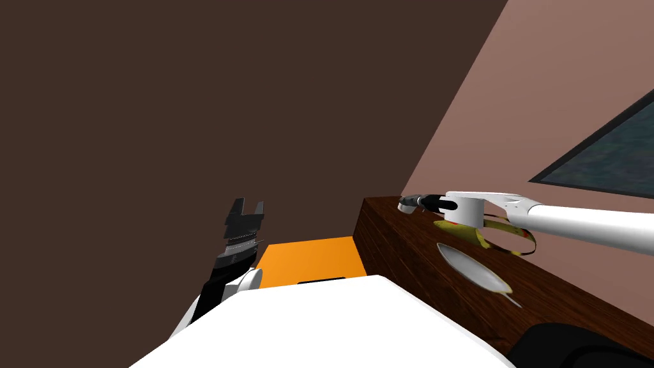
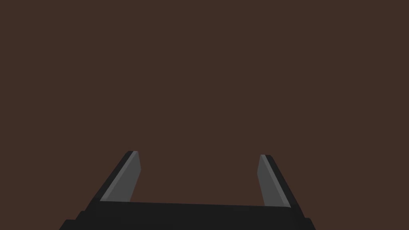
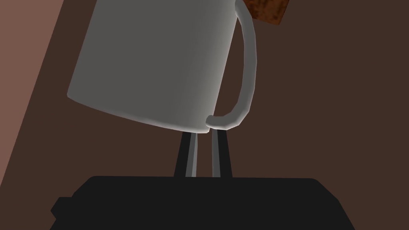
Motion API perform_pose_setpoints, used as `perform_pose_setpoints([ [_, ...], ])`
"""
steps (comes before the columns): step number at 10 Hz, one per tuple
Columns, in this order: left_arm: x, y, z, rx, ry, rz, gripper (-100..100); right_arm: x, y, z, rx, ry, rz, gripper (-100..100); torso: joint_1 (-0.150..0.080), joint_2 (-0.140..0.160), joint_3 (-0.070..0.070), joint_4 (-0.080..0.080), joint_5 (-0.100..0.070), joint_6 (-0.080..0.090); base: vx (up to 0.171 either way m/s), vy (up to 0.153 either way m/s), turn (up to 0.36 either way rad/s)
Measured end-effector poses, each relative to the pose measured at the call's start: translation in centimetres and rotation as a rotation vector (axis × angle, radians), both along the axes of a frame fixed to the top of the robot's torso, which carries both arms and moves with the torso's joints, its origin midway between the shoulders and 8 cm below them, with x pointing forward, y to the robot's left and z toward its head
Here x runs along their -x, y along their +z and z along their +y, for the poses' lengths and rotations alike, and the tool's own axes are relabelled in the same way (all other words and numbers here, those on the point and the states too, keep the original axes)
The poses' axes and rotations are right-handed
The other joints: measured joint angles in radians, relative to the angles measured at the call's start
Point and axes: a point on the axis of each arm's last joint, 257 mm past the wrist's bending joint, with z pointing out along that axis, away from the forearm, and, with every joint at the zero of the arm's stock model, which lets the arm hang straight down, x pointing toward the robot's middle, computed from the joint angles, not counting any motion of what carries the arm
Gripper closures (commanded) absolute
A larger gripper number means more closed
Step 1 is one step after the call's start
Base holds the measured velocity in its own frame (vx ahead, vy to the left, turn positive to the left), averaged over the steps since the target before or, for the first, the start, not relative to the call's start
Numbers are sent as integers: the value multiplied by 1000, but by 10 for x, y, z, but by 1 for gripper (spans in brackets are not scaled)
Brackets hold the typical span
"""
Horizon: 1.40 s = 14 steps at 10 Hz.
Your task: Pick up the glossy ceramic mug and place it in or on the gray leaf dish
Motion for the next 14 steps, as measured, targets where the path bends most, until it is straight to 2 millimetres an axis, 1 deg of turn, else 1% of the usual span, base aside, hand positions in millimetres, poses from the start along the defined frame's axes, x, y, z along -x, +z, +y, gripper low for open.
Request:
perform_pose_setpoints([
  [2, 0, 0, 0, 0, 0, 0, 0, -11, 8, 12, 10, 27, -2, 100, 0, 2, 1, 0, 0, 0, -55, -17, -67],
  [5, 0, 0, 0, 0, 0, 0, 0, -19, 9, 28, 3, 42, 16, 100, -1, 6, 4, 1, 0, 3, -84, -11, -174],
  [7, 0, 0, 0, 0, 0, 0, 0, -17, 1, 32, 7, 32, 55, 100, -2, 11, 6, 3, -1, 5, -131, -13, -260],
  [9, 0, 0, 0, 0, 0, 0, 0, -11, -13, 35, 29, 24, 111, 100, -2, 14, 9, 4, -1, 6, -128, -15, -277],
  [10, 0, 0, 0, 0, 0, 0, 0, -7, -21, 35, 39, 17, 140, 100, -2, 14, 8, 4, 0, 5, -92, -19, -181],
  [13, 0, 0, 0, 0, 0, 0, 0, 4, -35, 34, 56, 2, 202, 100, 1, 11, 7, 3, 1, 4, -69, -10, -140],
  [14, 0, 0, 0, 0, 0, 0, 0, 7, -37, 32, 60, -1, 209, -100, 2, 8, 5, 3, 2, 2, -10, -3, -1],
])
